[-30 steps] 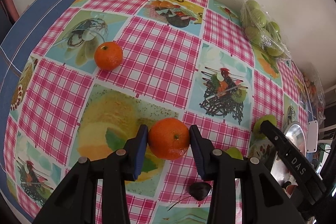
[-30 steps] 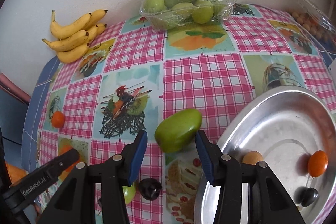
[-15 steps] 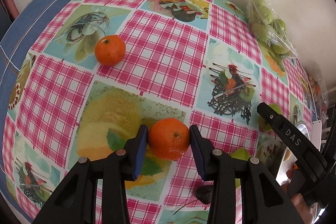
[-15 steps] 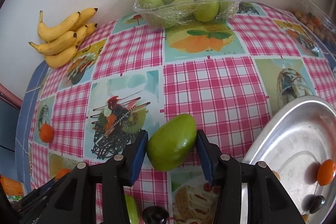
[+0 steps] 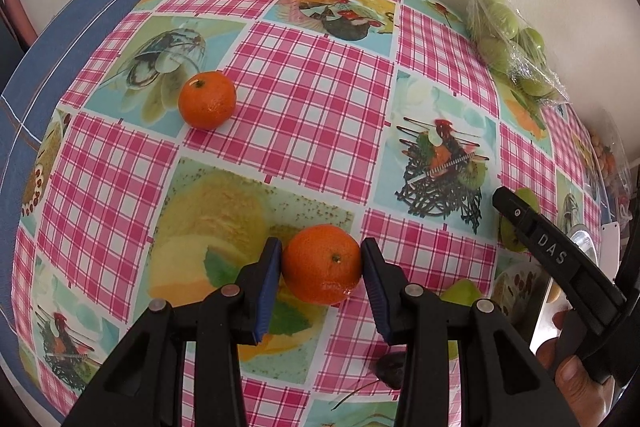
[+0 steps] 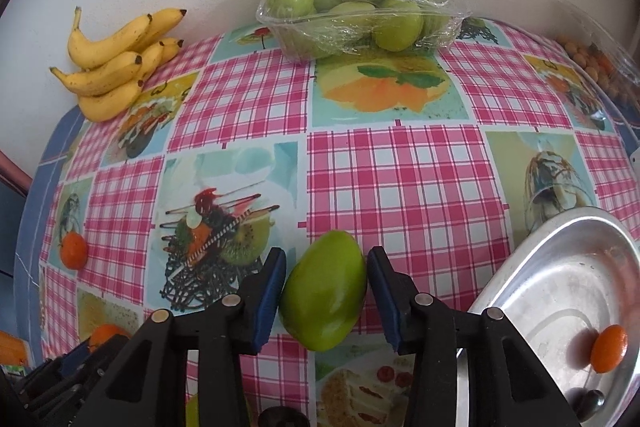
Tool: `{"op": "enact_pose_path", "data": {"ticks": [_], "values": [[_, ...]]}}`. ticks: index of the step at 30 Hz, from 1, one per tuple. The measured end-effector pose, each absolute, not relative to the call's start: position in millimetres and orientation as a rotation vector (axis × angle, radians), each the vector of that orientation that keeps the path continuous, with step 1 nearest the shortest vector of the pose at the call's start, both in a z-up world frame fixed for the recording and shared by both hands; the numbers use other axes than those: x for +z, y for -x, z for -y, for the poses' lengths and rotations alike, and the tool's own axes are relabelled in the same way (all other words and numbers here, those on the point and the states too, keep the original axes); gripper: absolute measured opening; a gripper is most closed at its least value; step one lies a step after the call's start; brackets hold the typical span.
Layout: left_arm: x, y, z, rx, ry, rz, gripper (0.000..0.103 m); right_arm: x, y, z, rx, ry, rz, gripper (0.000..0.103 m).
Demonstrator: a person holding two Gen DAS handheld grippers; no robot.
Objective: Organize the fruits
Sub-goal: 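Close the right tool around the elongated green mango and lift it, then carry the orange in the left tool and the mango in the right tool over the steel bowl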
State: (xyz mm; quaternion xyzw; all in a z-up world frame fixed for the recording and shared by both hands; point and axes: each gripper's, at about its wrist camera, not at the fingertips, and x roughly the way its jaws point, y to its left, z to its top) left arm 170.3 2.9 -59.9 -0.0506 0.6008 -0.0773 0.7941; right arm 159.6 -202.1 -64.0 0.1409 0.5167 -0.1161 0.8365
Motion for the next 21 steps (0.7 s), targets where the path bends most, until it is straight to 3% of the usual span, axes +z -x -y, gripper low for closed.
{"op": "enact_pose_path", "data": {"ticks": [11, 21], "values": [[-65, -170, -2, -0.167, 0.107, -1.304, 0.042, -67, -151, 184, -0.213, -0.151, -1.125, 0.039], [-61, -169, -4, -0.166, 0.122, -1.302, 0.042, -60, -139, 189, -0.151, -0.288, -1.128, 0.039]]}}
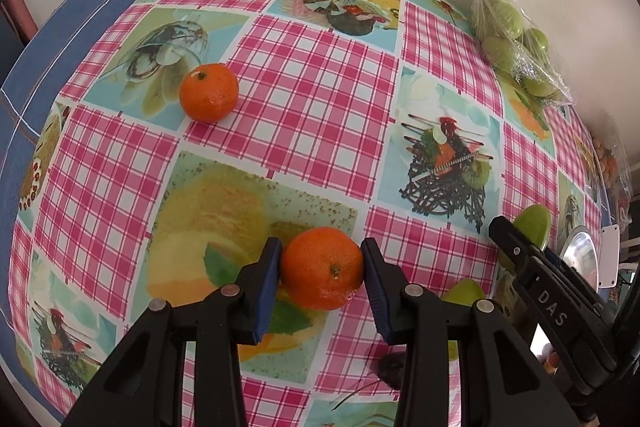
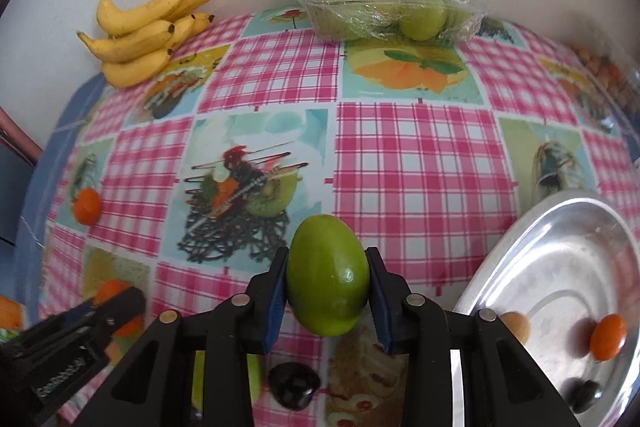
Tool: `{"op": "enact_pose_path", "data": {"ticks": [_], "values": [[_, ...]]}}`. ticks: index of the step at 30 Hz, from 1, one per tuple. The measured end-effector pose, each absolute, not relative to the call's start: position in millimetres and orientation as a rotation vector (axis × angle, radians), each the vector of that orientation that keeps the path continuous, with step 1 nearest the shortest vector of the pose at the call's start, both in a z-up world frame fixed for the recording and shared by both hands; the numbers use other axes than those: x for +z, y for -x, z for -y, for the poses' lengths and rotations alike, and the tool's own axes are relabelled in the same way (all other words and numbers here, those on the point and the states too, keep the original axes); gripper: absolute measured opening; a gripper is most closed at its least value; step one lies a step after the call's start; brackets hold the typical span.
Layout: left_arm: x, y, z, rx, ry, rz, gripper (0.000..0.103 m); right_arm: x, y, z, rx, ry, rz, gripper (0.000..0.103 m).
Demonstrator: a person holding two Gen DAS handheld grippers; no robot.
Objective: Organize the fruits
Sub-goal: 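Carry the orange in the left tool and the mango in the right tool over the steel bowl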
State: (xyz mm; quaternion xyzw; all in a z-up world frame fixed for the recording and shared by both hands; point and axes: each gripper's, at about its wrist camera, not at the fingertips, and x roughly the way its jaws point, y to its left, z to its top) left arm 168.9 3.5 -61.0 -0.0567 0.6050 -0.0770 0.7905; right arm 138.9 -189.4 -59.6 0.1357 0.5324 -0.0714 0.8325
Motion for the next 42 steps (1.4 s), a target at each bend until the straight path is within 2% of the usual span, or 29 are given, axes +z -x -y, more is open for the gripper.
{"op": "enact_pose_path", "data": {"ticks": [18, 42], "values": [[-3, -150, 4, -0.172, 0.062, -1.159, 0.042, 13, -99, 178, -0.111, -0.353, -1.016, 0.039], [-5, -120, 19, -0.211, 0.062, -1.208, 0.042, 15, -41, 176, -0.088, -0.38, -1.035, 0.039]]}}
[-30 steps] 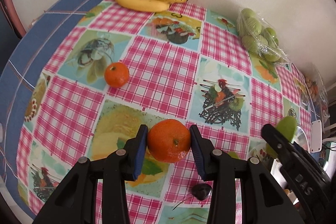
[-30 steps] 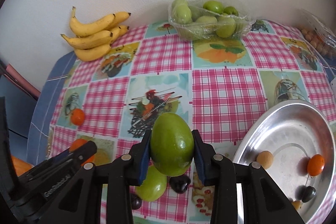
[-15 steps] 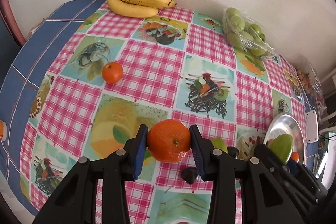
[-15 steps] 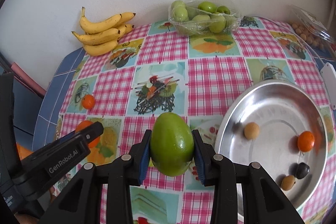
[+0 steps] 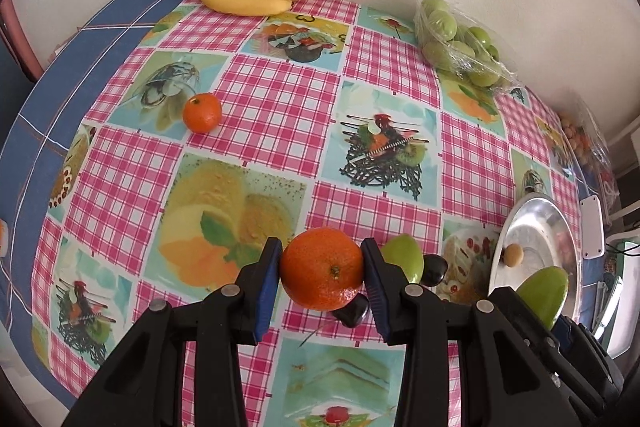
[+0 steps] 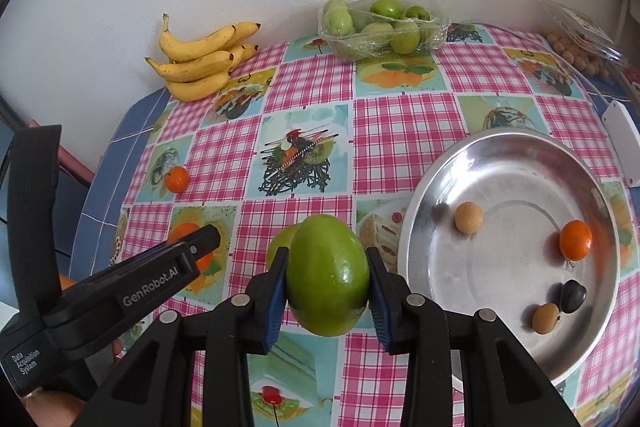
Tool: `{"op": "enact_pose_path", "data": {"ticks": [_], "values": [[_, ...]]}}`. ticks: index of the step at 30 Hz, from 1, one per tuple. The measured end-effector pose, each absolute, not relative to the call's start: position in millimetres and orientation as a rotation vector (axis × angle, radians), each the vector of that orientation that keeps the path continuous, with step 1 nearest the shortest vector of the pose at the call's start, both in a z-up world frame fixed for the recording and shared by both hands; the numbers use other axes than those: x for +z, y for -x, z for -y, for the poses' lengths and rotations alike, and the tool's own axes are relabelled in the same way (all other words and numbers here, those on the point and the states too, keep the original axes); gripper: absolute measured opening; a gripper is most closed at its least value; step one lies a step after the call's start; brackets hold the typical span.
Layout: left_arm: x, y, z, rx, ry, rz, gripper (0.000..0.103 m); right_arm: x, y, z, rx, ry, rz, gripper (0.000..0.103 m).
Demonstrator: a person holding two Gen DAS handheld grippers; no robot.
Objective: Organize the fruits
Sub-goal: 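Carry the orange in the left tool and the mango in the right tool over the steel bowl, then open the left tool to drop the orange while the right tool releases the mango into the bowl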
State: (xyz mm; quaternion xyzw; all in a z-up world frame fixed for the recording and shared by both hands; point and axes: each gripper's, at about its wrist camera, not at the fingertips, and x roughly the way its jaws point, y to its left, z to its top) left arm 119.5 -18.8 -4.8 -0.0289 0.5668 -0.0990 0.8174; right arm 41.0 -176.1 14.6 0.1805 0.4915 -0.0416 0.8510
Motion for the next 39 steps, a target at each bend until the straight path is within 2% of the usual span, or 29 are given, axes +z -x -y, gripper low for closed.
{"op": "enact_pose_path", "data": {"ticks": [24, 39], "values": [[21, -94, 64, -0.298, -0.01, -1.141, 0.042, 19, -14, 258, -0.204, -0.446, -1.012, 0.039], [15, -52, 143, -0.488, -0.173, -1.151, 0.042, 0, 11, 319, -0.332, -0.489, -1.047, 0.039]]}}
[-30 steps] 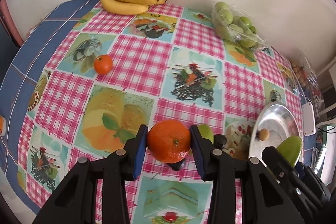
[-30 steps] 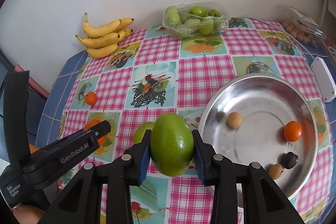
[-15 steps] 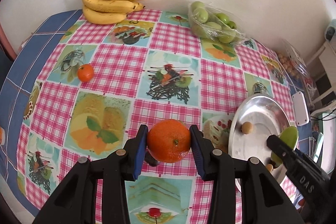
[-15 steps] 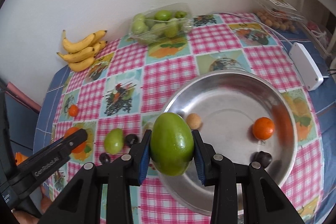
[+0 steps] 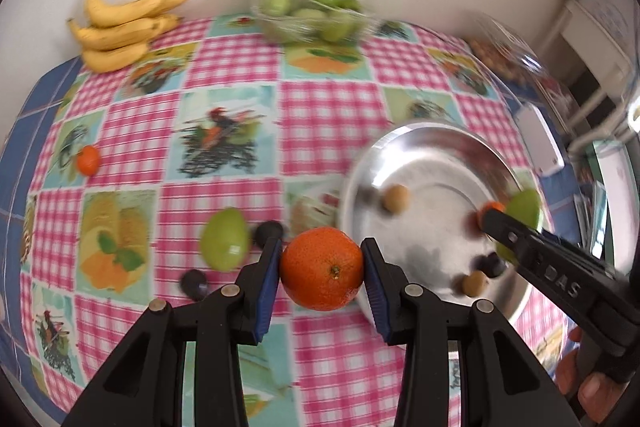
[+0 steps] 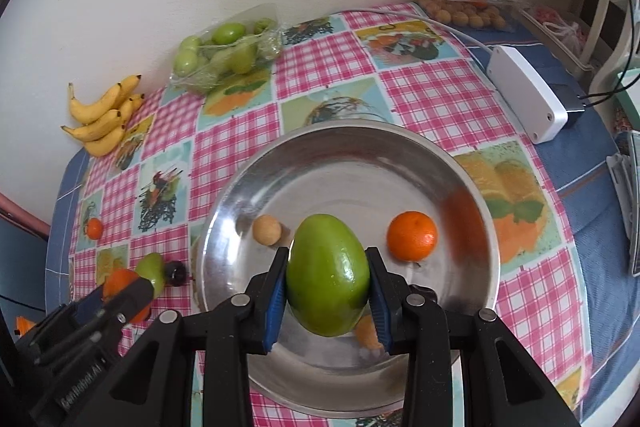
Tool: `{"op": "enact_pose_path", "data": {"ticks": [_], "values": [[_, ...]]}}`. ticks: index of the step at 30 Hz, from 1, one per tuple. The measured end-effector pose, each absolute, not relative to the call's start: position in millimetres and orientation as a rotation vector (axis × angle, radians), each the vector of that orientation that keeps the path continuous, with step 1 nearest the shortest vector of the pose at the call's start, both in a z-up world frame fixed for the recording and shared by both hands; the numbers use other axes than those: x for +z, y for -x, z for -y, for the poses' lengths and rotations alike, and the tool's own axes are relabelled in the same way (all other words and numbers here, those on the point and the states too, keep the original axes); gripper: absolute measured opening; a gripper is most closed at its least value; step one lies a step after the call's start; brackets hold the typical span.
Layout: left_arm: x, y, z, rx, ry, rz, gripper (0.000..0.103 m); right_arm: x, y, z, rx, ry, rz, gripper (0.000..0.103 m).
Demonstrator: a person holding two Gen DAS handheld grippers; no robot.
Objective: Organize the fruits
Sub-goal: 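Open the left tool to drop the orange while the right tool releases the mango into the bowl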
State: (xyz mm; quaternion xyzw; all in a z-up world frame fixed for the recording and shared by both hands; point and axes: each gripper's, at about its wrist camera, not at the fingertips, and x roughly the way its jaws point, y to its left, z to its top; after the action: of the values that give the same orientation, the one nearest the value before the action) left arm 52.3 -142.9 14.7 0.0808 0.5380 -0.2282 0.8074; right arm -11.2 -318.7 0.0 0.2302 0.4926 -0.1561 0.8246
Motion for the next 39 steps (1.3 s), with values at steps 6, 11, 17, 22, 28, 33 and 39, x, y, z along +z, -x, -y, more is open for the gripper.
{"op": "enact_pose_path", "data": {"ticks": [6, 11, 17, 22, 28, 33, 39], "values": [[3, -39, 169, -0.527, -0.252, -1.161, 0.042, -10, 9, 319, -0.332, -0.482, -1.082, 0.039], [-7, -38, 178, -0.544, -0.268, -1.184, 0.042, -19, 7, 317, -0.329, -0.483, -1.108, 0.039], [-15, -36, 183, -0.551, -0.28, -1.194, 0.042, -29, 6, 315, -0.326, -0.485, -1.141, 0.039], [-22, -37, 185, -0.555, -0.276, -1.214, 0.042, -32, 4, 316, -0.332, -0.485, -1.153, 0.039], [-23, -37, 186, -0.553, -0.281, -1.211, 0.042, -38, 3, 317, -0.337, -0.486, -1.176, 0.04], [-23, -37, 187, -0.568, -0.27, -1.219, 0.042, -35, 3, 317, -0.345, -0.476, -1.162, 0.041], [-16, -35, 186, -0.581, -0.263, -1.215, 0.042, -25, 4, 315, -0.349, -0.459, -1.135, 0.041]]}}
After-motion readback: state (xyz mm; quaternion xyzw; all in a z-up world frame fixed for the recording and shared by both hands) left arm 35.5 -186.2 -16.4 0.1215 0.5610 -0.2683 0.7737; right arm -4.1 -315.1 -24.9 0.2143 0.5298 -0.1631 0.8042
